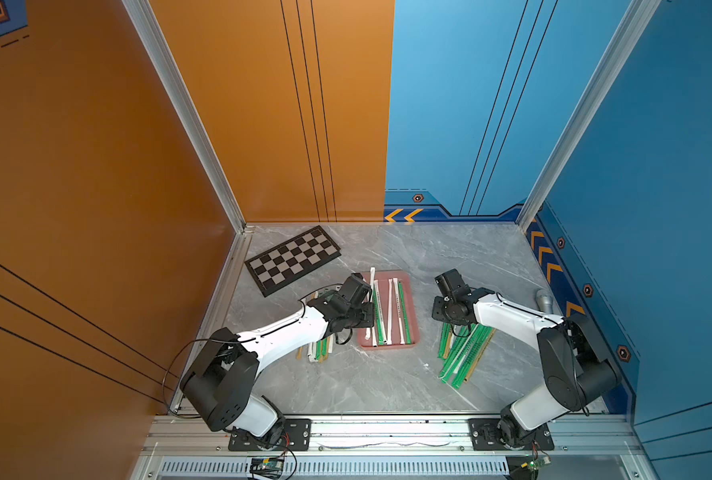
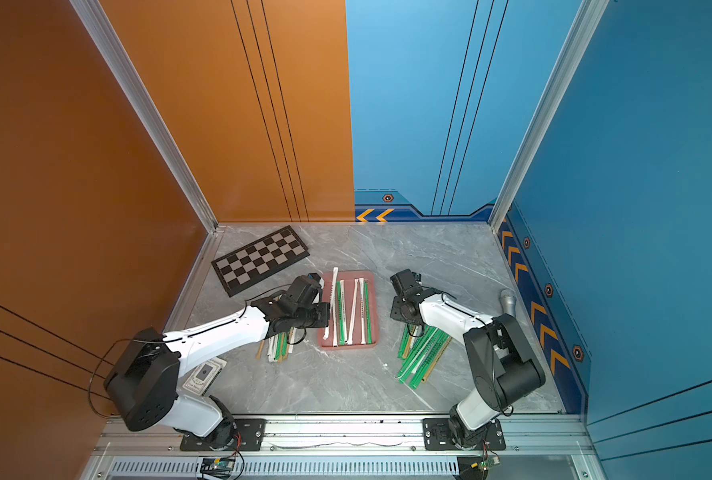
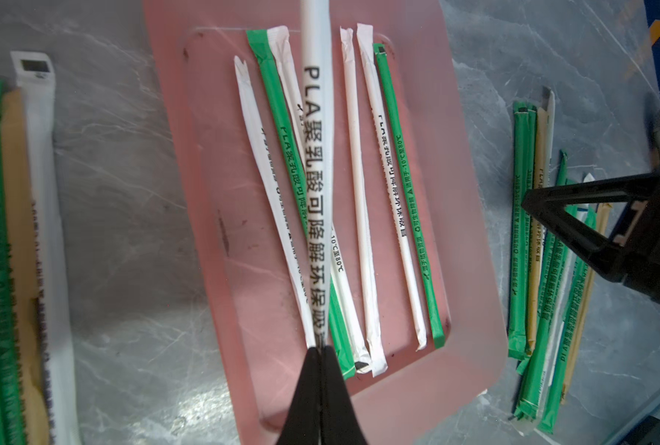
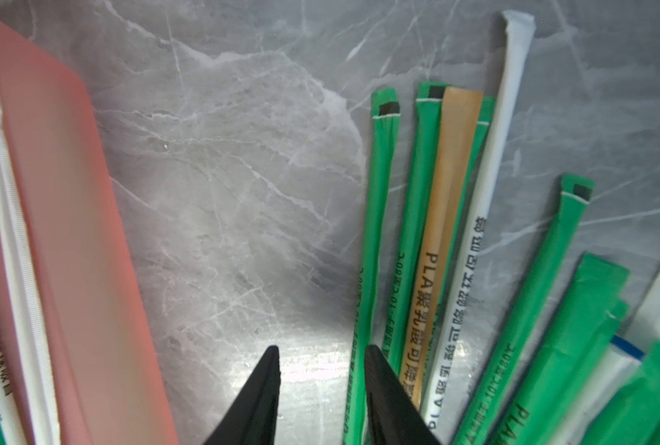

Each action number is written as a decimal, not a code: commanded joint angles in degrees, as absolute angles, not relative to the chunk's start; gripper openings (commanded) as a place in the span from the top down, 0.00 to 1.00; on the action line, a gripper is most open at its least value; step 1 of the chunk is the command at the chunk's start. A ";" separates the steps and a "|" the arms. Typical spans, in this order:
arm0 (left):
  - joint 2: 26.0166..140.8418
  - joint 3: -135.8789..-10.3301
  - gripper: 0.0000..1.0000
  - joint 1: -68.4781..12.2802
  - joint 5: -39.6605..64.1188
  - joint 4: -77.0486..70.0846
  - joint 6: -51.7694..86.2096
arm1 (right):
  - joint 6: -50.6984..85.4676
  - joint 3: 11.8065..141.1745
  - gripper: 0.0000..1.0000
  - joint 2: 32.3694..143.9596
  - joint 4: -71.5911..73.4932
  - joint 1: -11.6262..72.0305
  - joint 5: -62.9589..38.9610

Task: Put the straws into the storage box
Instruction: Place the straw in the storage box, then pick up the straw from the center of the board.

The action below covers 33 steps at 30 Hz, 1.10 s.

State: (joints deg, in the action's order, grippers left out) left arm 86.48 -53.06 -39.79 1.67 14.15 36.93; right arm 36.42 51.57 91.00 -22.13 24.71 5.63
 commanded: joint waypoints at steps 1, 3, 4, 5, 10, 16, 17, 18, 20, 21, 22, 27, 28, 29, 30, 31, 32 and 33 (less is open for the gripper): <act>87.95 -54.13 0.92 -40.39 3.92 12.66 38.12 | 37.00 50.80 0.61 92.20 -24.52 24.51 7.34; 87.91 -53.65 0.81 -40.38 2.99 12.64 38.51 | 36.98 50.80 0.62 92.36 -24.53 24.56 7.23; 87.60 -53.37 0.77 -40.44 2.56 12.68 38.58 | 36.94 50.80 0.62 92.36 -24.53 24.52 7.12; 87.13 -52.99 0.73 -40.43 2.10 12.63 38.50 | 36.80 50.80 0.63 92.42 -24.53 24.60 7.12; 84.09 -51.42 0.56 -40.41 -0.59 13.05 38.24 | 36.48 50.81 0.65 92.81 -25.03 24.62 7.97; 81.28 -50.55 0.37 -40.27 -3.56 14.41 37.45 | 36.47 50.45 0.67 92.62 -25.69 24.75 8.94; 80.93 -50.23 0.33 -40.24 -3.98 14.46 37.44 | 36.47 50.44 0.67 92.79 -25.74 24.80 8.90; 80.58 -50.05 0.29 -40.25 -4.41 14.55 37.46 | 36.46 50.45 0.68 92.89 -25.77 24.79 8.90; 79.92 -49.67 0.18 -40.20 -5.29 14.92 37.45 | 36.55 50.40 0.68 93.20 -25.76 24.79 8.83; 79.60 -49.54 0.15 -40.17 -5.59 15.14 37.35 | 36.54 50.45 0.68 93.33 -25.82 24.87 8.77; 79.34 -49.49 0.07 -40.15 -6.09 15.54 37.20 | 36.56 50.45 0.68 93.50 -25.70 24.94 8.81; 78.03 -48.89 0.01 -39.69 -7.56 16.87 36.91 | 36.30 51.10 0.71 94.36 -25.69 25.09 8.19; 77.81 -48.64 0.01 -39.49 -7.77 16.87 36.92 | 36.15 51.28 0.71 94.61 -25.75 25.24 8.00; 77.51 -48.37 0.02 -39.37 -8.01 16.87 36.99 | 36.05 51.48 0.72 94.81 -25.74 25.31 7.93; 77.23 -48.25 0.01 -39.25 -8.23 16.87 37.03 | 35.95 51.59 0.72 94.91 -25.75 25.40 7.93; 76.97 -47.93 0.01 -39.10 -8.47 16.87 37.09 | 35.86 51.79 0.72 95.16 -25.75 25.53 7.99; 76.75 -47.60 0.01 -38.98 -8.76 16.87 37.26 | 35.86 51.84 0.72 95.35 -25.72 25.66 7.85; 76.55 -47.35 0.01 -38.90 -8.98 16.87 37.35 | 35.86 51.92 0.72 95.49 -25.75 25.75 7.78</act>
